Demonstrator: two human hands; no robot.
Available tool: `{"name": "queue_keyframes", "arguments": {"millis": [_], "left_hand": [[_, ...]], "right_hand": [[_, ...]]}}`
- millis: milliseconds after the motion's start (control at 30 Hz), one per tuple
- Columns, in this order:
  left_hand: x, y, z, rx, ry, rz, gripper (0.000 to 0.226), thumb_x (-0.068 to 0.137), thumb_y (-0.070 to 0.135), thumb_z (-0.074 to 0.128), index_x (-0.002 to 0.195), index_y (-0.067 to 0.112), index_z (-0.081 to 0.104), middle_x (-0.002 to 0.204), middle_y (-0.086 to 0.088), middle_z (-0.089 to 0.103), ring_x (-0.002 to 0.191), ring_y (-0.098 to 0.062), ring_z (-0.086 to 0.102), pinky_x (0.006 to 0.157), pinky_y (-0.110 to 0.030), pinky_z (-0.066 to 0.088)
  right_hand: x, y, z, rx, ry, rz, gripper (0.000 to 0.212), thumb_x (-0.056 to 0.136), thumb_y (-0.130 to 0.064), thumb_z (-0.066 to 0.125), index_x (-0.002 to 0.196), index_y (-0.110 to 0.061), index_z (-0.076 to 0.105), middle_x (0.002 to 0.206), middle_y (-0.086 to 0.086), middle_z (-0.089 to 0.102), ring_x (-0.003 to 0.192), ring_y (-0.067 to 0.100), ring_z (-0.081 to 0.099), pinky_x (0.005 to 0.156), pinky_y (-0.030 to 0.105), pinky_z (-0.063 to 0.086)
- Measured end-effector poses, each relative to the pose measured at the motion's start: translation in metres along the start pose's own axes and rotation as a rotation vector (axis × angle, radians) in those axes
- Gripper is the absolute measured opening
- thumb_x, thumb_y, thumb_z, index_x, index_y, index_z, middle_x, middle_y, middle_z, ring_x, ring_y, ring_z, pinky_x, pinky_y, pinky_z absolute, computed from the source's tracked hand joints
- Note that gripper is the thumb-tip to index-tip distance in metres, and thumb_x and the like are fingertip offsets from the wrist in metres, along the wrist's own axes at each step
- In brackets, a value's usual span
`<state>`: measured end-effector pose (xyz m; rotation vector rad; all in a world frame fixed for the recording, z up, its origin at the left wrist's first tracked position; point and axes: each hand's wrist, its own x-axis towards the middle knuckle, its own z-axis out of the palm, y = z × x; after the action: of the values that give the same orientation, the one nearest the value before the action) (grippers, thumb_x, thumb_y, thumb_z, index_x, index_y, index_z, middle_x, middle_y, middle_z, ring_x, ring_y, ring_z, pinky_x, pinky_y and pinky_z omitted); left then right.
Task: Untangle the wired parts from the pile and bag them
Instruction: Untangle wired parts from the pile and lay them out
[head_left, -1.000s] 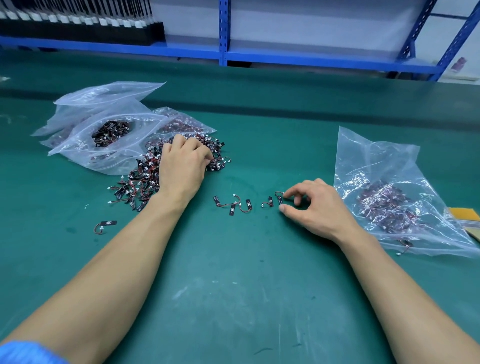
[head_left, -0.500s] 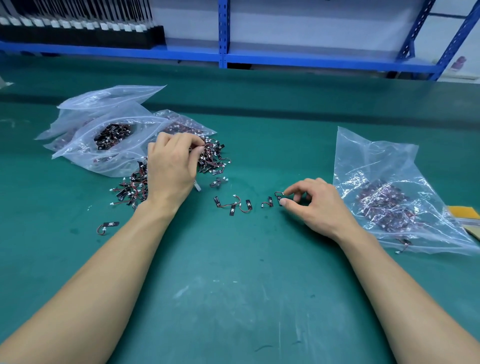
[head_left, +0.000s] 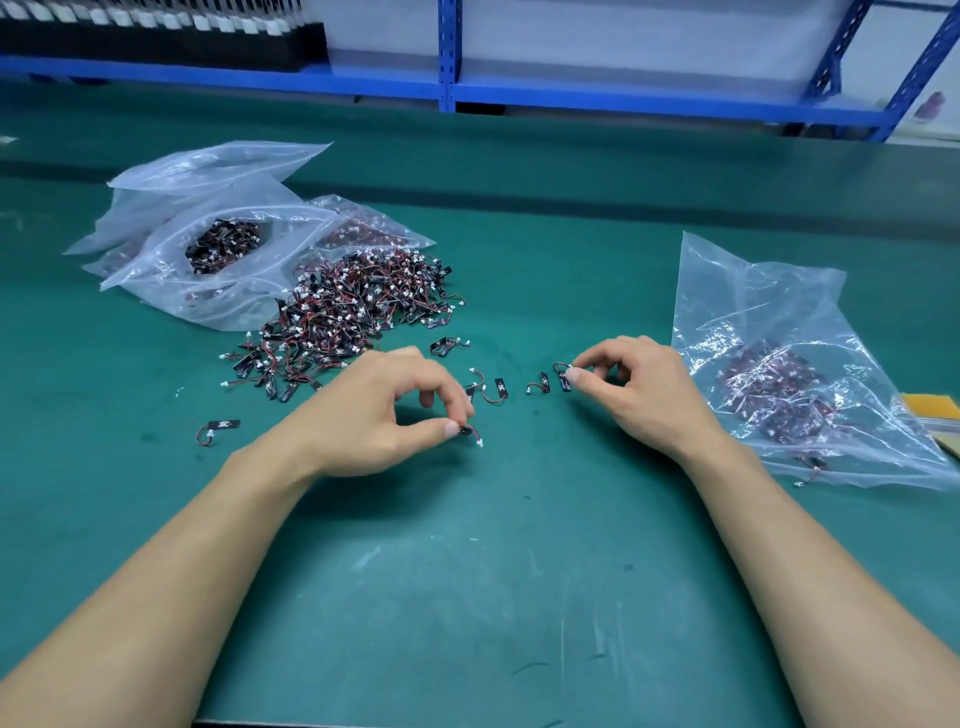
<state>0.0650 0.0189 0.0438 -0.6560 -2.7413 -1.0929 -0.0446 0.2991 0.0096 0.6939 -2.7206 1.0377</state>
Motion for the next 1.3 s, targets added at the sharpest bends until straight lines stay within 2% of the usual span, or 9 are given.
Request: {"name": "queue_keyframes", "arguments": {"millis": [167,300,400,500,633,867,967,1133,1300], "left_hand": [[0.001,-0.005,0.0,-0.035,-0.133,-0.004,0.009,0.081,0.019,0.077,0.088,0.026,0.075,0.1,0.015,0.072,0.1,-0.014,0.06,0.088,-0.03,0.046],[0.007,-0.023,0.0,0.137,0.172,-0.091,0.014,0.085,0.029,0.068,0.099,0.032,0.072,0.098,0.021,0.068,0.086,-0.012,0.054,0.083,-0.03,0.044],[0.022,-0.035,0.004,0.372,0.328,-0.221,0.022,0.091,0.03,0.066,0.113,0.028,0.068,0.101,0.02,0.067,0.091,-0.016,0.052,0.089,-0.036,0.045],[0.041,-0.04,0.007,0.505,0.348,-0.298,0.029,0.094,0.039,0.059,0.119,0.025,0.068,0.103,0.011,0.069,0.1,-0.023,0.053,0.092,-0.038,0.045],[0.061,-0.042,0.014,0.632,0.237,-0.368,0.034,0.094,0.051,0.057,0.113,0.026,0.071,0.102,0.002,0.068,0.105,-0.027,0.055,0.088,-0.041,0.048],[0.061,-0.049,0.016,0.507,0.277,-0.326,0.013,0.095,0.03,0.063,0.098,0.02,0.071,0.091,0.004,0.067,0.097,-0.025,0.053,0.085,-0.04,0.047],[0.055,-0.038,0.012,0.323,0.307,-0.192,0.004,0.094,0.027,0.066,0.094,0.023,0.067,0.089,0.01,0.064,0.09,-0.018,0.049,0.084,-0.037,0.043],[0.038,0.002,0.023,0.013,0.018,0.085,0.007,0.085,0.031,0.075,0.087,0.033,0.069,0.081,0.018,0.064,0.081,-0.011,0.052,0.074,-0.026,0.042],[0.036,0.016,0.036,-0.071,-0.234,0.085,0.015,0.077,0.029,0.085,0.085,0.03,0.073,0.077,0.019,0.064,0.081,-0.013,0.057,0.079,-0.037,0.047]], "right_hand": [[0.0,0.001,0.0,0.001,-0.001,0.0,0.012,0.089,-0.043,0.07,0.085,-0.033,0.074,0.075,-0.015,0.063,0.082,0.005,0.05,0.068,0.022,0.034],[0.0,0.0,0.0,0.008,0.0,-0.006,0.013,0.089,-0.044,0.07,0.083,-0.033,0.074,0.074,-0.014,0.063,0.082,0.005,0.05,0.067,0.02,0.034],[0.001,-0.002,0.0,-0.002,0.003,-0.007,0.012,0.09,-0.042,0.07,0.082,-0.034,0.072,0.074,-0.015,0.063,0.082,0.003,0.049,0.068,0.02,0.034],[0.0,-0.004,0.0,-0.002,0.009,-0.013,0.011,0.09,-0.041,0.07,0.081,-0.035,0.071,0.074,-0.015,0.062,0.082,0.002,0.049,0.068,0.019,0.033],[0.0,-0.004,0.001,0.001,0.012,-0.011,0.011,0.09,-0.041,0.07,0.083,-0.033,0.072,0.073,-0.016,0.062,0.082,0.001,0.048,0.069,0.019,0.033],[0.001,-0.002,0.002,0.016,0.032,-0.018,0.01,0.089,-0.038,0.072,0.088,-0.028,0.074,0.075,-0.013,0.065,0.081,0.001,0.048,0.07,0.018,0.034],[0.001,-0.002,0.001,0.026,0.047,-0.009,0.01,0.089,-0.036,0.072,0.089,-0.027,0.074,0.076,-0.013,0.064,0.08,0.001,0.049,0.069,0.015,0.034],[0.001,-0.001,0.001,0.023,0.051,-0.009,0.005,0.089,-0.035,0.073,0.088,-0.029,0.073,0.075,-0.015,0.063,0.079,0.0,0.049,0.07,0.015,0.034],[0.002,0.001,0.0,-0.006,0.059,-0.018,0.004,0.088,-0.033,0.073,0.089,-0.029,0.073,0.074,-0.018,0.062,0.078,0.0,0.049,0.071,0.018,0.036]]}}
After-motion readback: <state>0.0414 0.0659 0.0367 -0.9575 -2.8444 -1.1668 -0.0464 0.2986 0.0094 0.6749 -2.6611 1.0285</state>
